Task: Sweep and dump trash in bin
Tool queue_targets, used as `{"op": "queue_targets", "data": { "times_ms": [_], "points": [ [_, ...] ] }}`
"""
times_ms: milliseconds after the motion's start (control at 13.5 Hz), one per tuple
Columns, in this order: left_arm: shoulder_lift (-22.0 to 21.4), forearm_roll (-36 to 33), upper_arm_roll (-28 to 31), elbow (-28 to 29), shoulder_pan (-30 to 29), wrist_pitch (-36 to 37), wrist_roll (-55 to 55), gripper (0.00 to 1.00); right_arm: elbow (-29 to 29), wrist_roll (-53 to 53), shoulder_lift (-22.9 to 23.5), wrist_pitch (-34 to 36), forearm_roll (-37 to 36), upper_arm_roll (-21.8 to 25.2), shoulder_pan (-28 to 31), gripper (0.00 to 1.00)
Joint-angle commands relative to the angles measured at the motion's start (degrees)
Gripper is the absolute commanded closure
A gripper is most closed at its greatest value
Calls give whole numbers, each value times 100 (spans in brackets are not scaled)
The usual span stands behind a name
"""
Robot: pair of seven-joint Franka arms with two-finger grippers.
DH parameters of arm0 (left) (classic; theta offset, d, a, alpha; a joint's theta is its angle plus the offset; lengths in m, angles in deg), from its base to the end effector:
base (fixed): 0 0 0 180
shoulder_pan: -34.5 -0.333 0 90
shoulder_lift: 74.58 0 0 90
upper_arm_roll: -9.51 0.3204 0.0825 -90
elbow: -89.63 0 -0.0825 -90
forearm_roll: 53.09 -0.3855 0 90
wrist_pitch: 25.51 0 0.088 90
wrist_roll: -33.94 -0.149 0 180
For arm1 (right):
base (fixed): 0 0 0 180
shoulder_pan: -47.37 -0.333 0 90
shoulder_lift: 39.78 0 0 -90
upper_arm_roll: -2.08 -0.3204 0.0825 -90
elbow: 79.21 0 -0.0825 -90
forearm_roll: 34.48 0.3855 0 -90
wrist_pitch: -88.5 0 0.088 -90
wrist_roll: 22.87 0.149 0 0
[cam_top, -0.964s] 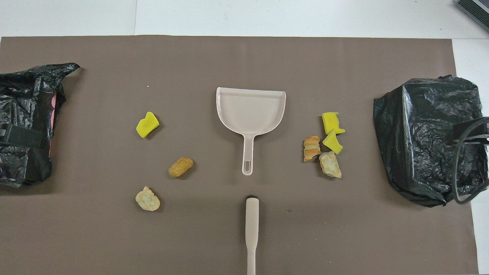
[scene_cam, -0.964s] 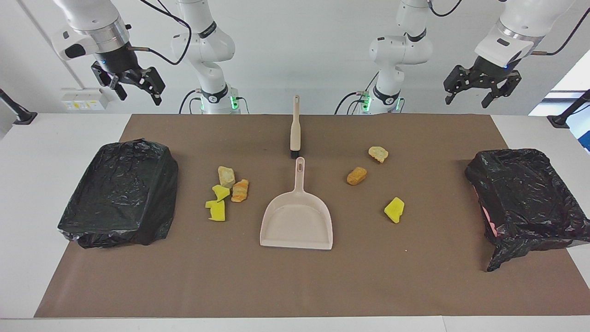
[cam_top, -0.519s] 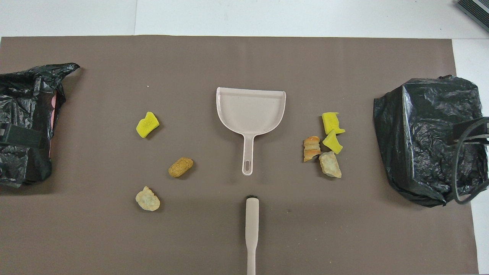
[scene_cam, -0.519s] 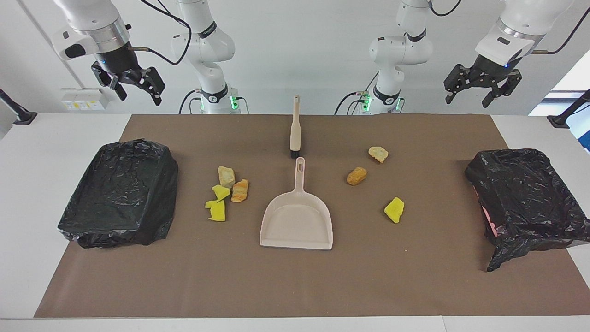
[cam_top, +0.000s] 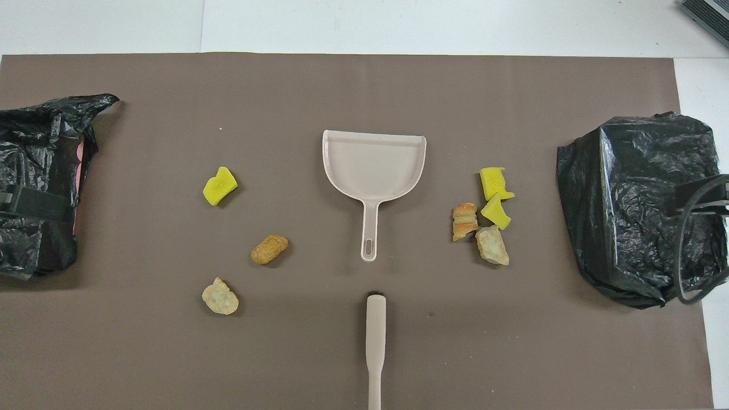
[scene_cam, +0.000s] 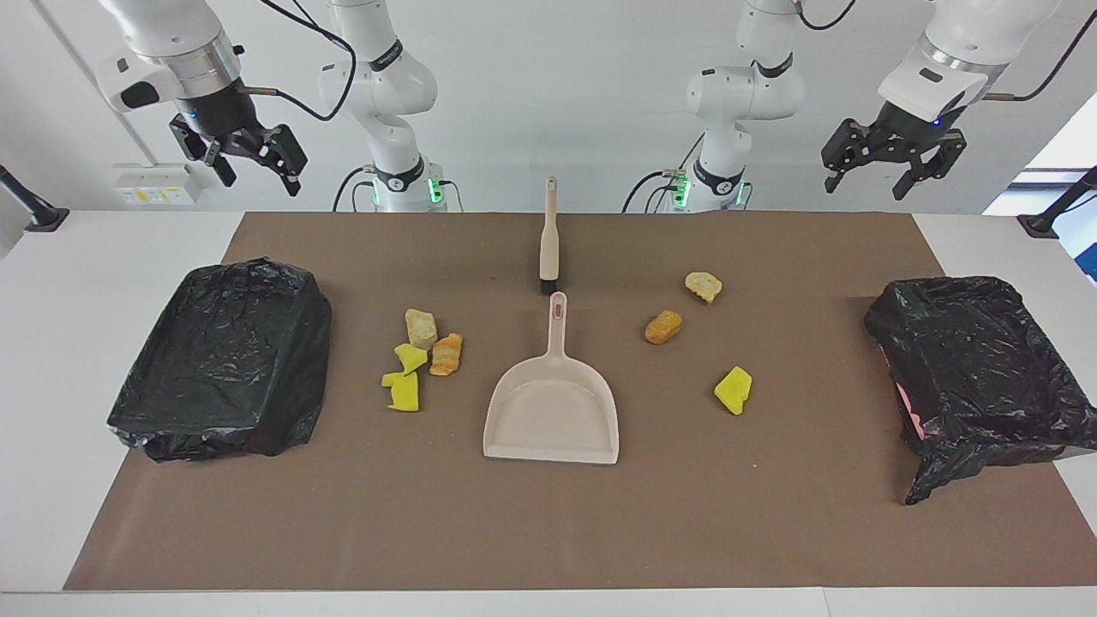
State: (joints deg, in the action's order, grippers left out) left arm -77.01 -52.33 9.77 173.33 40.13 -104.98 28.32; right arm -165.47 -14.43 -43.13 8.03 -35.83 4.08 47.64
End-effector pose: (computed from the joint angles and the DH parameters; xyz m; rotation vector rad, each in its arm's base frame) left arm 0.5181 -0.0508 0.6450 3.1132 -0.3030 -0.0491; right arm 0.5170 -0.0249 0.6345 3.1033 -0.2961 -0.0646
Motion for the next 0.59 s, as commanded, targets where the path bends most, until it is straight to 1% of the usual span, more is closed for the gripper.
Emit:
{"op": "queue_targets", "data": {
  "times_ms": [0, 519],
  "points": [
    [-38, 48, 36, -20, 44, 45, 35, 0, -172, -88, -140, -117, 91, -6, 25, 0],
    [-73, 48, 36, 32, 70, 45, 44, 0, -172, -88, -140, -73, 91, -6, 34, 0]
  ]
}}
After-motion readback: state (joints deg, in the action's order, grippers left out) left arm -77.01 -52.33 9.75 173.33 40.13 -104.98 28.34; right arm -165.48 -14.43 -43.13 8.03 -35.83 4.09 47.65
